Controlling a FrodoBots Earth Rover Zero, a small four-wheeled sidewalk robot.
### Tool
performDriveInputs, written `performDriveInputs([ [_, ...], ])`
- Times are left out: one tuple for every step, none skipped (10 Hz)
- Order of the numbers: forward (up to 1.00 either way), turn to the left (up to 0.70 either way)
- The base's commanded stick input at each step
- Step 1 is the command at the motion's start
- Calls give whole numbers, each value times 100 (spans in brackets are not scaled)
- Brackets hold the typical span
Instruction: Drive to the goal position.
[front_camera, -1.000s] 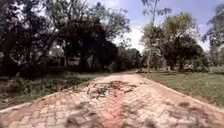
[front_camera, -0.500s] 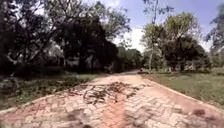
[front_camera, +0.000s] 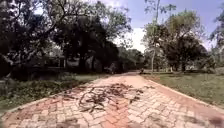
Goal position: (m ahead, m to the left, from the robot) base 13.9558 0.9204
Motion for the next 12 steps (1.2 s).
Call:
performDriveInputs([
  [70, -35],
  [70, -35],
  [70, -35],
  [70, -35],
  [70, -35],
  [70, -29],
  [70, -12],
  [70, 0],
  [70, 0],
  [70, -35],
  [70, -35],
  [70, -35],
])
